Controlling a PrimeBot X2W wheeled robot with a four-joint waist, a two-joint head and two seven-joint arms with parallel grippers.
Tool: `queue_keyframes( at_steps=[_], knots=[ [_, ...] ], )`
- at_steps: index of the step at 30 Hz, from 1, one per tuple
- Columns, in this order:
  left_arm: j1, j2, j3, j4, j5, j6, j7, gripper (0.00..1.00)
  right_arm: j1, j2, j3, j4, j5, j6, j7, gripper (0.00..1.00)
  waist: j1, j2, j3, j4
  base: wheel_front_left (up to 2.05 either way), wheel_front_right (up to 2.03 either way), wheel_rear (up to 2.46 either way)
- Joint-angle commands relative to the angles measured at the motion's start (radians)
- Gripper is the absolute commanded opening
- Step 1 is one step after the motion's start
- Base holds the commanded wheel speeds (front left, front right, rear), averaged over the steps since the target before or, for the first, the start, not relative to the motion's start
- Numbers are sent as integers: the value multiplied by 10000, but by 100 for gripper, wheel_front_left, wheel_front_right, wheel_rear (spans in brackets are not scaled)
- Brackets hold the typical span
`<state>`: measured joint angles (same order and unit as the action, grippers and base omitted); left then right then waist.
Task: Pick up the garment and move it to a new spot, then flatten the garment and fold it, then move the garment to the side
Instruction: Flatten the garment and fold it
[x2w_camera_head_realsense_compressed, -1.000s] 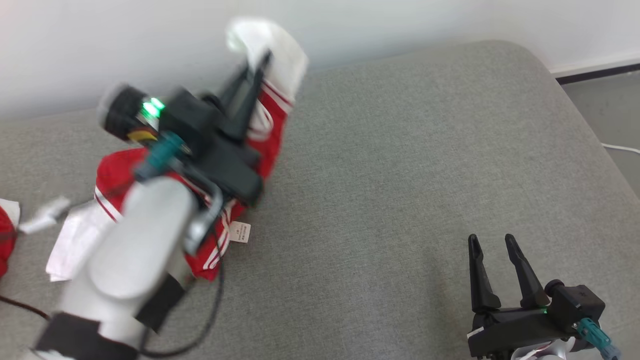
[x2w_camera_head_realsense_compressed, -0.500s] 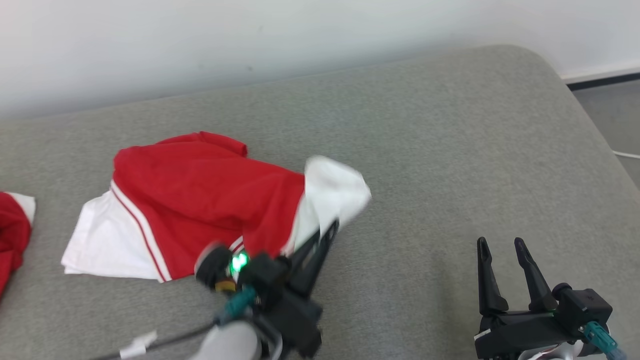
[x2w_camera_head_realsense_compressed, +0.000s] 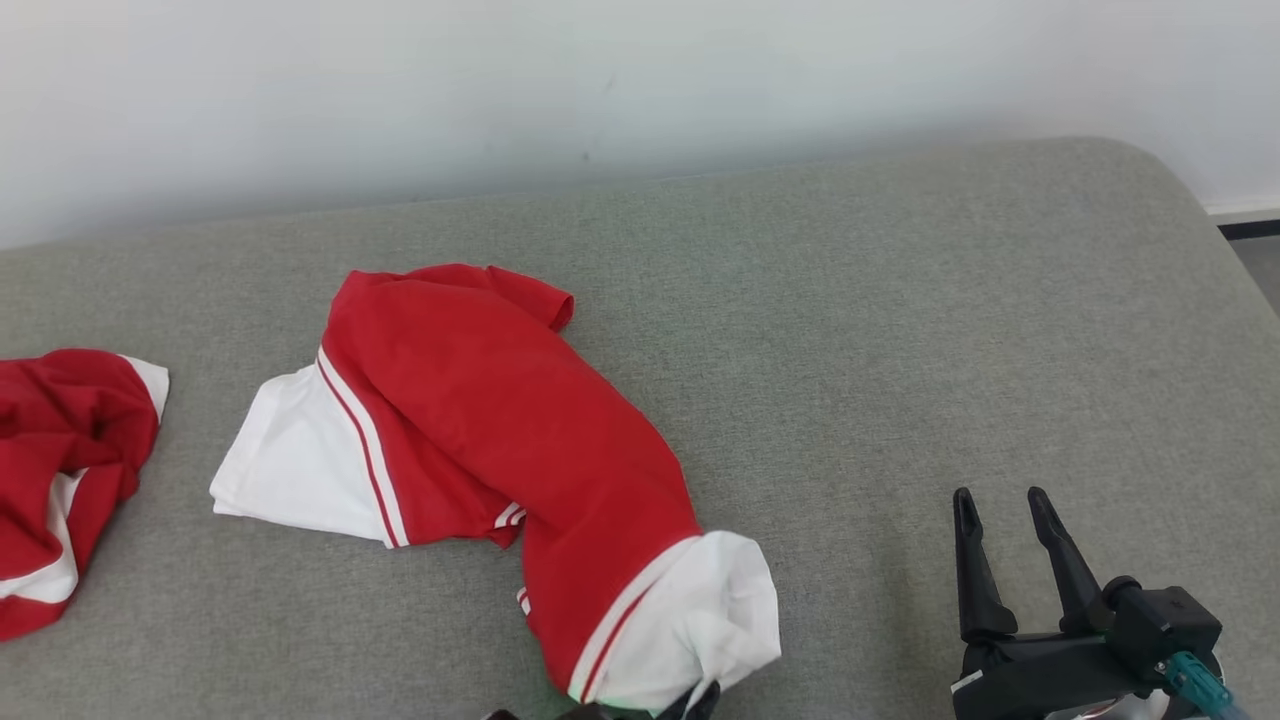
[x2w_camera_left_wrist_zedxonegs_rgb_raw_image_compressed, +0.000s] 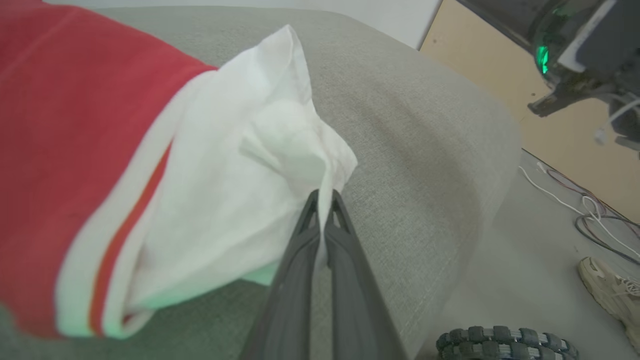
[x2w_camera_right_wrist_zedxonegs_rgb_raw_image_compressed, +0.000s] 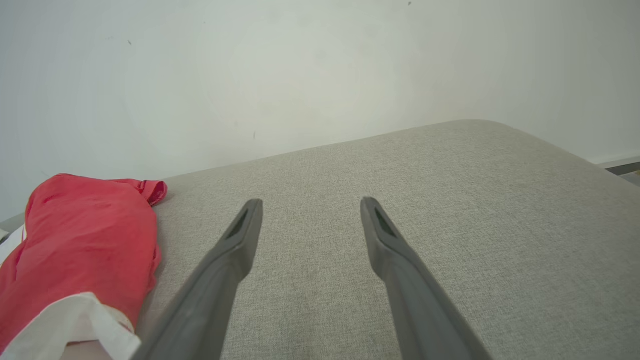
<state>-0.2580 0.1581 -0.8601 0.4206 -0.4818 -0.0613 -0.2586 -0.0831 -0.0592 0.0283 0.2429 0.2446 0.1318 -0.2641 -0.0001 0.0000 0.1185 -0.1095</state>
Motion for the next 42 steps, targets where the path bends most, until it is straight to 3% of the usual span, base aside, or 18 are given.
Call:
queue_keyframes(
  at_steps=[1, 2, 3, 4, 5, 13, 24, 31, 42],
  knots=[
    [122, -148, -85, 227, -21, -84, -60, 0, 66, -98, -20, 10, -2, -23, -4, 100, 1, 0, -35, 121, 0, 0, 0],
    [90, -193, -52, 265, 5, -66, -67, 41, 83, -108, -36, 16, -2, -23, -4, 100, 1, 0, -46, 157, 0, 0, 0],
    [90, -193, -52, 265, 5, -66, -67, 41, 83, -108, -36, 16, -2, -23, -4, 100, 1, 0, -46, 157, 0, 0, 0],
    [59, -229, 14, 259, 11, -67, -74, 93, 91, -115, -35, 21, -3, -23, -4, 100, 1, 0, -58, 185, 0, 0, 0],
    [-15, -276, 131, 124, 58, -46, -81, 100, 105, -130, -53, 31, -4, -23, -4, 100, 1, 0, -78, 226, 0, 0, 0],
    [433, -166, 1942, -2166, 871, 282, -69, 100, 255, -129, -70, 81, -89, -23, -2, 100, 1, 0, -401, 448, 0, 0, 0],
    [1835, 359, 5863, -3515, 1688, 818, -72, 100, 458, -216, -44, 101, -74, -23, -4, 100, 1, 0, -833, 669, 0, 0, 0],
    [2728, 84, 7410, -3473, 1978, 737, -72, 100, 532, -243, 4, 134, -71, -23, -4, 100, 1, 0, -956, 829, 0, 0, 0],
    [3229, -641, 8386, -3196, 2550, 186, -73, 100, 568, -338, 22, 74, -72, -23, -4, 100, 1, 0, -937, 960, 0, 0, 0]
  ],
)
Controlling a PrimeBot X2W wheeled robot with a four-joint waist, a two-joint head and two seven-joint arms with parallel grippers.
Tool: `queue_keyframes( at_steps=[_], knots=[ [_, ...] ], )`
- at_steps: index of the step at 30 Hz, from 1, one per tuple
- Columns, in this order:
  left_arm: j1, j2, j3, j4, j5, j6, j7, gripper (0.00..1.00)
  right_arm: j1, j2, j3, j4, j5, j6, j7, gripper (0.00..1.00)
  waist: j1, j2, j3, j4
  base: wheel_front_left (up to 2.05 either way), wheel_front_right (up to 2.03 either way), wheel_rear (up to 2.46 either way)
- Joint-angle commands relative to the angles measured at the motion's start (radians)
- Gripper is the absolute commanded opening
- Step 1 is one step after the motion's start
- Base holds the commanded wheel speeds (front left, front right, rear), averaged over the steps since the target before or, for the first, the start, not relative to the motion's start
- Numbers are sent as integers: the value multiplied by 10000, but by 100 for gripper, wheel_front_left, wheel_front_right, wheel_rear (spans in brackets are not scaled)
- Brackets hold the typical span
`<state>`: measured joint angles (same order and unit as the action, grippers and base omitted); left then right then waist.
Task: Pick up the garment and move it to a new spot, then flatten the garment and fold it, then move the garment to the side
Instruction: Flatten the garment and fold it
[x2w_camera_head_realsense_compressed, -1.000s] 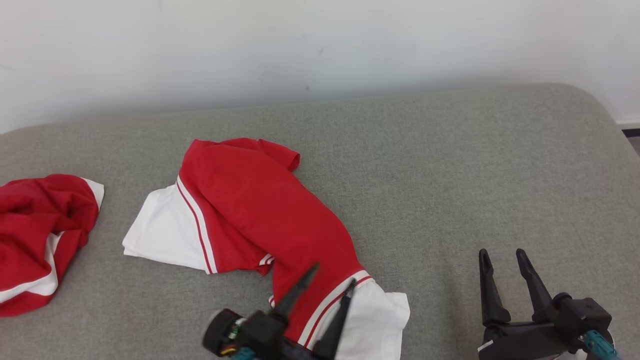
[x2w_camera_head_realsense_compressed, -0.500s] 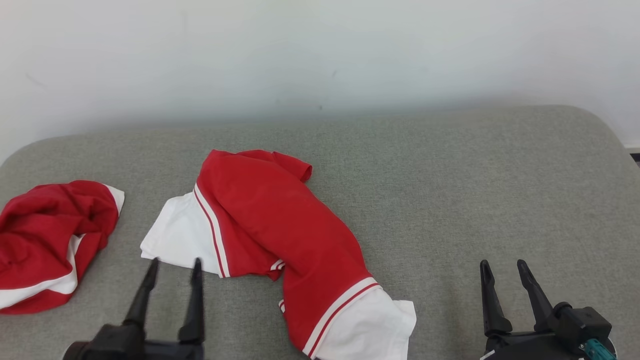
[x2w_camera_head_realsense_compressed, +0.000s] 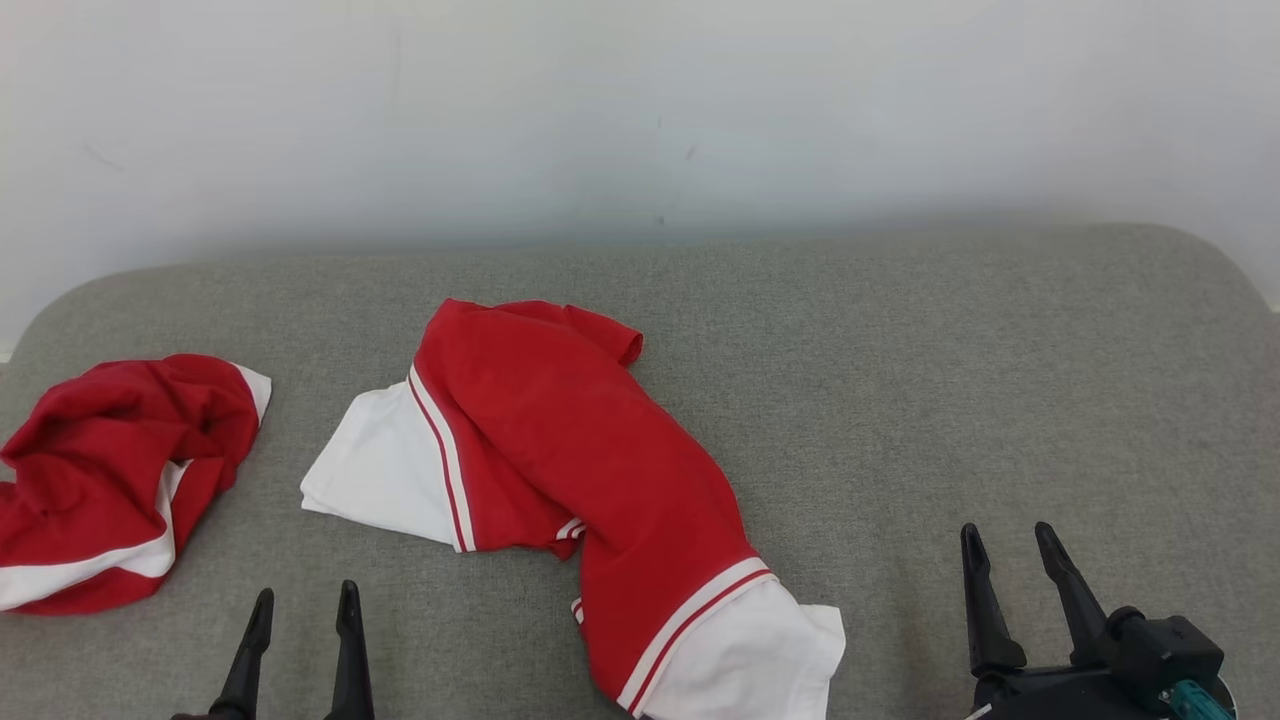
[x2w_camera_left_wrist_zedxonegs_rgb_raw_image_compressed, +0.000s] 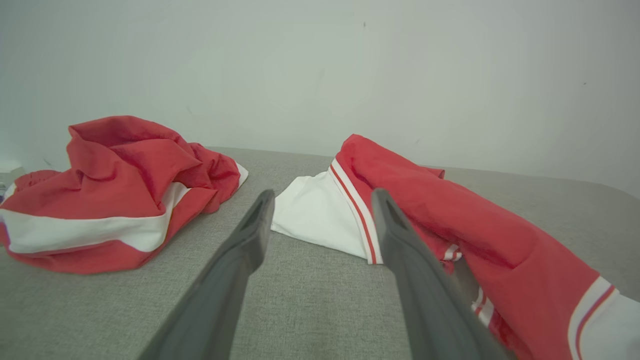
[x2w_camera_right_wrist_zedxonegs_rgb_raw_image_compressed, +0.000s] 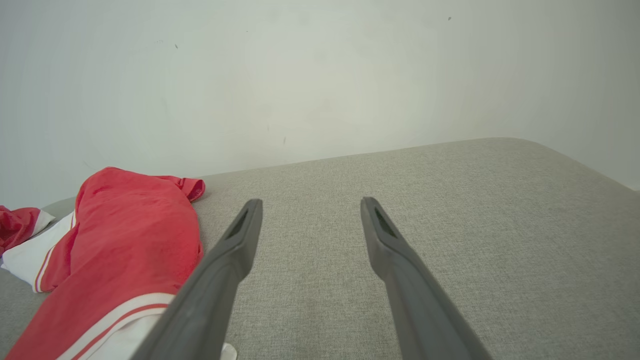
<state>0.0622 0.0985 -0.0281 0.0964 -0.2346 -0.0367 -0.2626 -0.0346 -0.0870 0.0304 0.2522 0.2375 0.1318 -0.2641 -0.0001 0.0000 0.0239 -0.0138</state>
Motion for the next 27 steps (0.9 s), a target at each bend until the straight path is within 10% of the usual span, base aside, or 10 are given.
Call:
queue_keyframes(
  at_steps=[1, 27],
  knots=[
    [-33, -77, 136, 85, 107, -93, -32, 100, 70, -63, 10, -22, -7, -23, -4, 100, 1, 0, 23, 2, 0, 0, 0],
    [-4916, 1632, 922, 4065, 215, -803, 531, 100, -905, -96, -57, -146, 22, -23, -3, 100, 1, 0, 2113, -1054, 0, 0, 0]
  ],
)
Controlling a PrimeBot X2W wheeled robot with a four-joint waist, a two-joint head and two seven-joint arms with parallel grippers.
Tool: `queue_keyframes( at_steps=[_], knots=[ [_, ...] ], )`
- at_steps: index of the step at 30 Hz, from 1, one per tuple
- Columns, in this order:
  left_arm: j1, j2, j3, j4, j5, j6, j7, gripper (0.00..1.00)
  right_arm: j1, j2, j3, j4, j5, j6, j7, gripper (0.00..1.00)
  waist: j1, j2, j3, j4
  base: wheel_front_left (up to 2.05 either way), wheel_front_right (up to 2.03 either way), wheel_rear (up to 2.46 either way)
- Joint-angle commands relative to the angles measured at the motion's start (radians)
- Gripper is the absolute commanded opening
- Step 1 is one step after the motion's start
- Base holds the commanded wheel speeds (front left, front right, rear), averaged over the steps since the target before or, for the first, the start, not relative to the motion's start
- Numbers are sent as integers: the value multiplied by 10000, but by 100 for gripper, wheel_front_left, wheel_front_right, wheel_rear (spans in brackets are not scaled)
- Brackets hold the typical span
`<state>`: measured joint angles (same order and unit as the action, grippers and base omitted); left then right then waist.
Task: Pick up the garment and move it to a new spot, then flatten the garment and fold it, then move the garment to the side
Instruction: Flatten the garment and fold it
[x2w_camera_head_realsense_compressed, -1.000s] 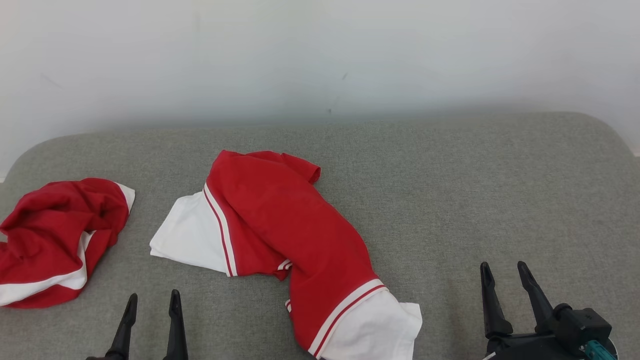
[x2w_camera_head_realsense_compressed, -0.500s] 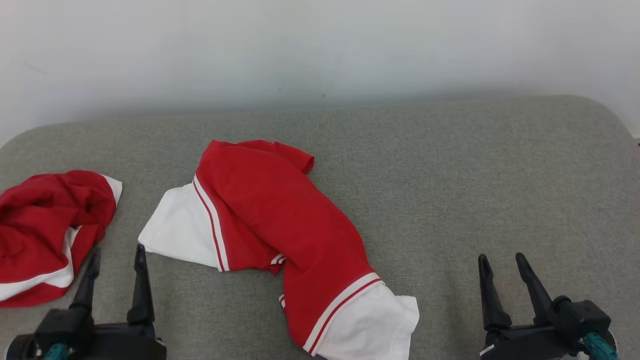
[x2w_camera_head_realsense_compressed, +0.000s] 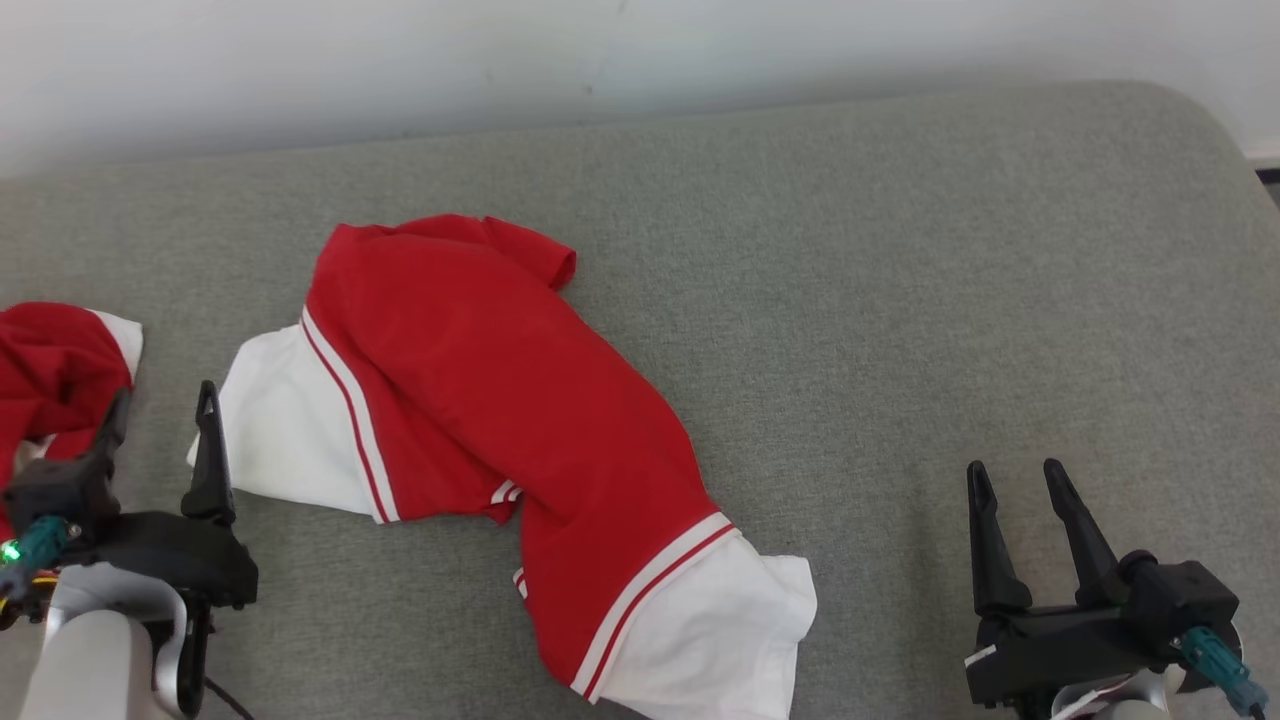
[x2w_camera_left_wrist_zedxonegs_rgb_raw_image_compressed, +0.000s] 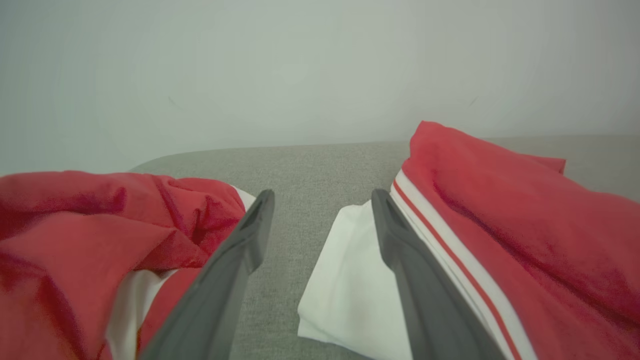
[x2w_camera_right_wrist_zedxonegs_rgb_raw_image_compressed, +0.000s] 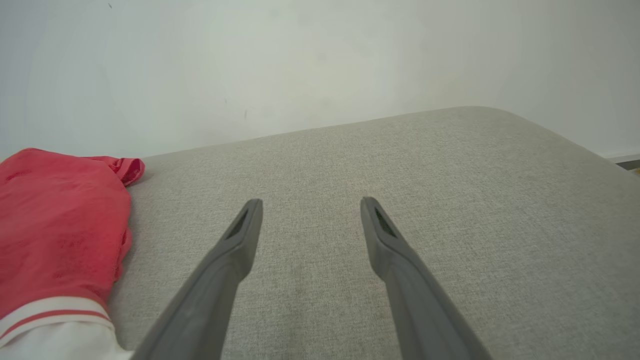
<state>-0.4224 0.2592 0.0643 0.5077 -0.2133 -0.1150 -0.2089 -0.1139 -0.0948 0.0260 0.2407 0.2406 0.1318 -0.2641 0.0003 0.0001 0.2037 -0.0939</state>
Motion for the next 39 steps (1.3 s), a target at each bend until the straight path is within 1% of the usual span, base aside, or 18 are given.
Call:
queue_keyframes(
  at_steps=[1, 4, 7, 9, 12, 17, 23, 24, 25, 26, 29, 32, 34, 36, 39],
  knots=[
    [-186, 35, 26, 246, -59, 11, 135, 100, -133, -14, -28, -36, -16, -23, -3, 100, -3, -1, 373, -283, 0, 0, 0],
    [-537, 117, 105, 934, -188, 86, 324, 100, -176, 1, -46, -28, -40, -23, -3, 100, -3, -1, 491, -349, 0, 0, 0],
    [-730, 226, 72, 1662, -294, 41, 628, 100, -219, 0, -72, -38, -44, -23, -3, 100, -3, -1, 527, -377, 0, 0, 0],
    [-836, 185, 51, 2085, -417, 22, 804, 100, -247, -15, -92, -24, -68, -23, -3, 100, -3, -1, 532, -384, 0, 0, 0],
    [-992, 274, 19, 2627, -538, -19, 869, 100, -292, -42, -101, -16, -89, -23, -3, 100, -3, -1, 542, -388, 0, 0, 0],
    [-1244, 188, -130, 3473, -690, -67, 826, 100, -270, -108, -55, -13, -129, -23, -3, 100, -3, -1, 536, -401, 0, 0, 0],
    [-1483, 76, -264, 4433, -889, -104, 1099, 100, -316, -181, -3, 23, -138, -23, -3, 100, -3, -1, 511, -452, 0, 0, 0],
    [-1528, 66, -298, 4575, -906, -110, 1090, 83, -319, -188, 0, 35, -138, -23, -3, 100, -3, -1, 492, -458, 0, 0, 0],
    [-1570, 61, -330, 4688, -927, -115, 1045, 12, -314, -188, 3, 42, -140, -23, -3, 100, -3, -1, 468, -460, 0, 0, 0],
    [-1583, 33, -374, 4780, -930, -121, 983, 0, -300, -188, 2, 56, -146, -23, -3, 100, -3, -1, 436, -457, 0, 0, 0],
    [-1861, 111, -461, 4798, -974, -140, 606, 0, -206, -190, -43, 84, -143, -23, -3, 100, -3, -1, 309, -393, 0, 0, 0],
    [-2295, 394, -573, 4755, -1019, -135, 198, 0, -163, -136, 26, 88, -120, -23, -3, 100, -3, -1, 166, -343, 0, 0, 0],
    [-2583, 441, -720, 4588, -1013, -145, 6, 0, -143, -90, 58, 115, -85, -23, -3, 100, -3, -1, 26, -334, 0, 0, 0],
    [-2916, 651, -855, 4350, -956, -147, -137, 0, -134, -41, 110, 148, -47, -23, -3, 100, -3, -1, -113, -356, 0, 0, 0],
    [-3478, 786, -1274, 3791, -876, -152, -205, 0, -29, 50, 143, 215, 11, -23, -3, 100, -3, -1, -335, -413, 0, 0, 0]
  ],
)
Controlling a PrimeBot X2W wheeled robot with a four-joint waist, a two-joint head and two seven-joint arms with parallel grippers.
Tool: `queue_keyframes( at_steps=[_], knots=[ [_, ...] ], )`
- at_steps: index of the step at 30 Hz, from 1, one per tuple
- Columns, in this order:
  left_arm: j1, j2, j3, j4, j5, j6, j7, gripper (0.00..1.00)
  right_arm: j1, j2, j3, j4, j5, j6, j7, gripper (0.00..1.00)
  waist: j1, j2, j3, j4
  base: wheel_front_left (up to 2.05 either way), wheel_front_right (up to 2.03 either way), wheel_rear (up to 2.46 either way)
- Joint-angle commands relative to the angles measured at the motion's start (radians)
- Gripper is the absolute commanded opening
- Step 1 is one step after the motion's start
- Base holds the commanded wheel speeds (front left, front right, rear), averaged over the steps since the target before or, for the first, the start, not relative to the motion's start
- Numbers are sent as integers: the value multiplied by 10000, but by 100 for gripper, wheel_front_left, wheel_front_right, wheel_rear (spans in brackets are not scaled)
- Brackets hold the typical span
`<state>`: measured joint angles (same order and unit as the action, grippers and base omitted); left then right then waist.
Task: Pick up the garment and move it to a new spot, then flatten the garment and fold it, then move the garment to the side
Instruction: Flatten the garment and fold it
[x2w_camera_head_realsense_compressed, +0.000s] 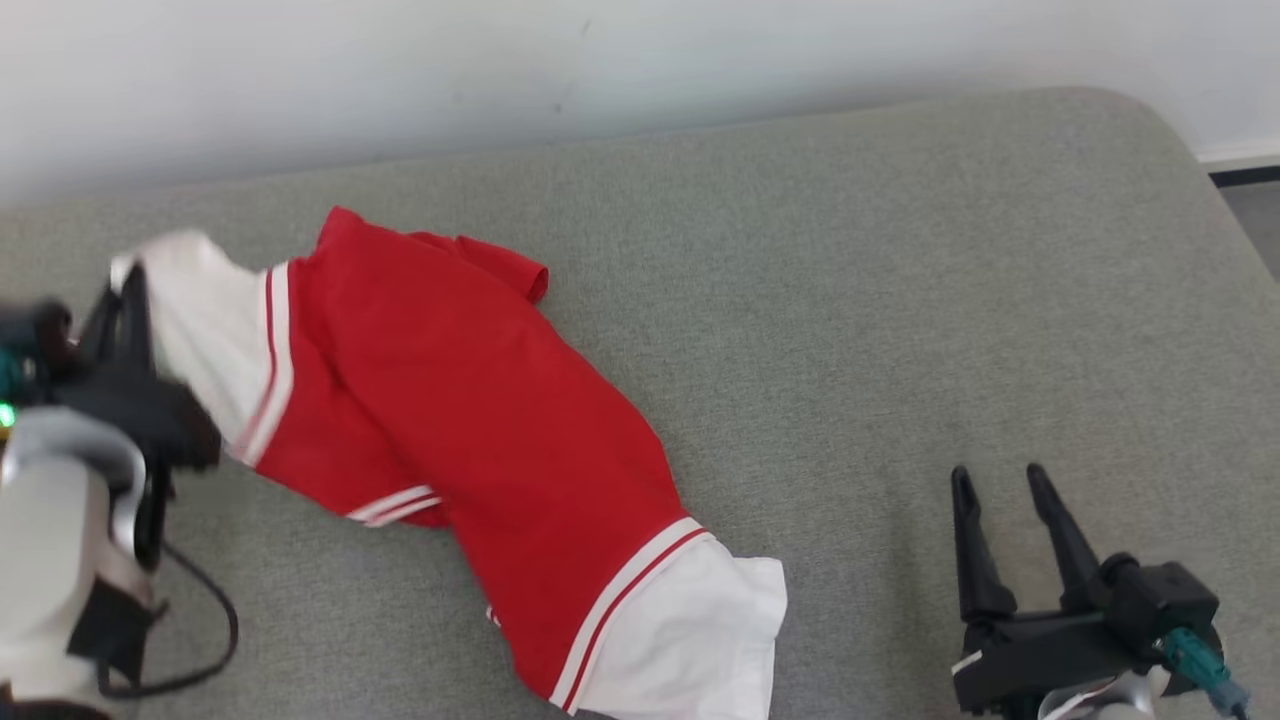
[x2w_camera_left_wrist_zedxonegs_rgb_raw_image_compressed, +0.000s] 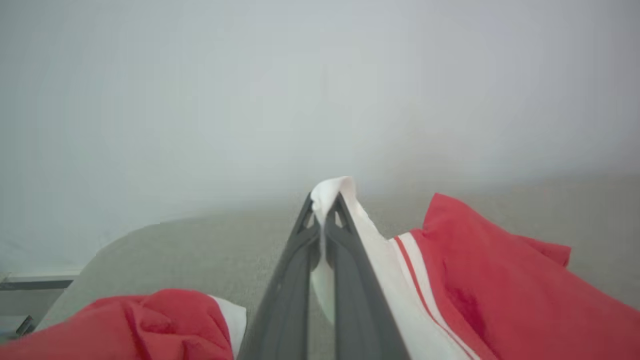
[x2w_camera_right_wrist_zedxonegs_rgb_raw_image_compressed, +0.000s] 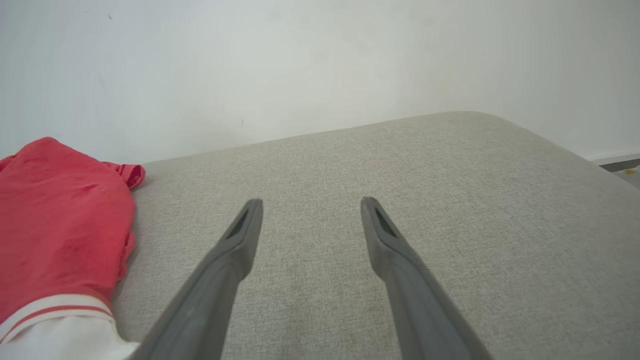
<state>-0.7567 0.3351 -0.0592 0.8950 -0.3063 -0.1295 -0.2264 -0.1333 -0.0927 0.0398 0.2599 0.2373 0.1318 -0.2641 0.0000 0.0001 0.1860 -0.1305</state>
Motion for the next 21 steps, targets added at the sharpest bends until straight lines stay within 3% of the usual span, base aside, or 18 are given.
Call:
queue_keyframes(
  at_steps=[1, 12, 17, 21],
  knots=[
    [-325, 105, -192, -282, 85, -7, -7, 0, 187, 49, 16, 57, 71, -23, -2, 100, 0, -1, -237, -82, 0, 0, 0],
    [-2919, 583, -2109, -3695, -75, 2, 1780, 0, 525, 332, -112, 142, 224, -23, -3, 100, 0, -1, -613, -805, 0, 0, 0],
    [-3172, 136, -2813, -4917, -414, 1, 2552, 0, 443, 378, -211, 146, 285, -23, -3, 100, 0, -1, -545, -1103, 0, 0, 0],
    [-2735, -567, -3480, -5421, -713, 1, 2882, 0, 331, 398, -191, 151, 359, -23, -3, 100, 0, -1, -388, -1342, 0, 0, 0]
  ],
)
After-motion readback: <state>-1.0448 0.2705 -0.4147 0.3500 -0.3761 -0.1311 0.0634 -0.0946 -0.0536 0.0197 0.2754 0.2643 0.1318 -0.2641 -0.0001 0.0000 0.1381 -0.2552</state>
